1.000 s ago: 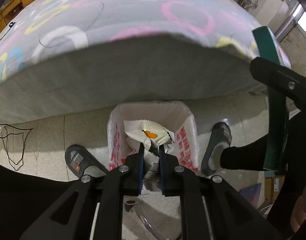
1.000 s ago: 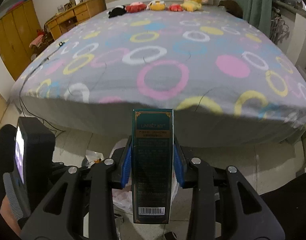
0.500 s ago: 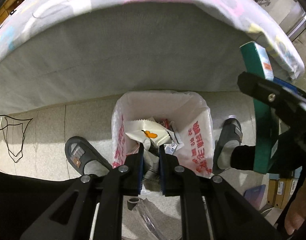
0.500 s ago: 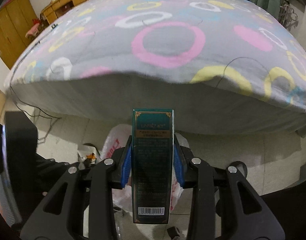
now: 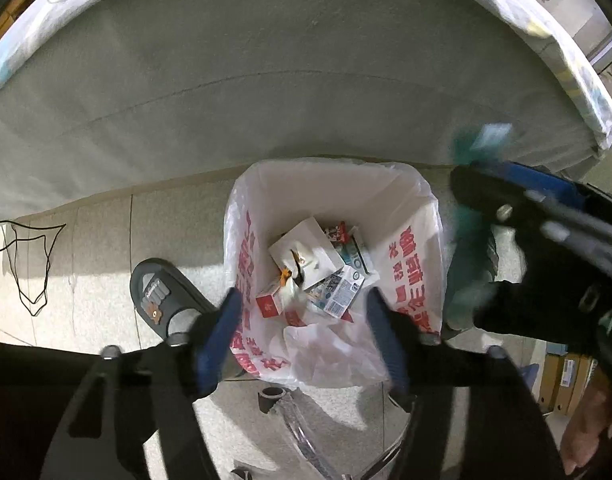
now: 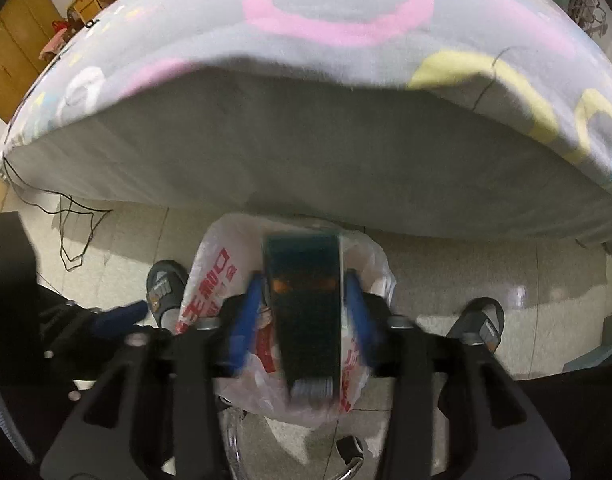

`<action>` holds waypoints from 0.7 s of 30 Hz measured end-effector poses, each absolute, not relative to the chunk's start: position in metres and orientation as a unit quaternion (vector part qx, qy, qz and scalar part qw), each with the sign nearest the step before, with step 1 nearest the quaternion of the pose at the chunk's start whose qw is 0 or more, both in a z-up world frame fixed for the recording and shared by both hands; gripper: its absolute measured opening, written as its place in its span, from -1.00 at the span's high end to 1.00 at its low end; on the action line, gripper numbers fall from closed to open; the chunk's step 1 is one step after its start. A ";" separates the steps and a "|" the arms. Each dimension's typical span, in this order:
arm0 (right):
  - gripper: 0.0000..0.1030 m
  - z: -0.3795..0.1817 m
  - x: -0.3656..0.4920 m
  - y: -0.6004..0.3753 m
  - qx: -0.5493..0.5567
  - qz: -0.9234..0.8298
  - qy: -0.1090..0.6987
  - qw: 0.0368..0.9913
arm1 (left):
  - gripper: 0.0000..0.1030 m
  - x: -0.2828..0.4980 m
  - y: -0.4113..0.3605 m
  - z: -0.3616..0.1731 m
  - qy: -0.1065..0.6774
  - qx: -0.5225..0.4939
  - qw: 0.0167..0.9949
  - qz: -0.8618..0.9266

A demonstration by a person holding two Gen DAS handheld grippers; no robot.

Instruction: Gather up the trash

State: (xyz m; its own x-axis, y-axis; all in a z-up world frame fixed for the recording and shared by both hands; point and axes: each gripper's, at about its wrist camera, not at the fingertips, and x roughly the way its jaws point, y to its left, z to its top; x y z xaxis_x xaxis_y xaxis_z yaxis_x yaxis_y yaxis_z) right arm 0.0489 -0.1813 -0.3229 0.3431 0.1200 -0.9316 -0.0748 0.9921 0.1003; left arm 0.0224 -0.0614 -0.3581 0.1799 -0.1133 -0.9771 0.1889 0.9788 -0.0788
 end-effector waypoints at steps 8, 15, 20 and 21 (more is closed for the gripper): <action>-0.72 -0.326 0.054 -0.195 0.052 0.039 0.574 0.816 | -0.46 0.023 -0.053 -0.360 0.637 0.020 0.765 -0.086; -0.73 -0.326 0.052 -0.199 0.062 0.030 0.576 0.815 | -0.47 0.024 -0.048 -0.359 0.636 0.014 0.767 -0.084; -0.73 -0.324 0.051 -0.200 0.064 0.030 0.579 0.812 | -0.47 0.023 -0.049 -0.358 0.636 0.019 0.767 -0.082; -0.74 -0.324 0.051 -0.201 0.066 0.031 0.581 0.811 | -0.48 0.024 -0.048 -0.357 0.636 0.018 0.768 -0.079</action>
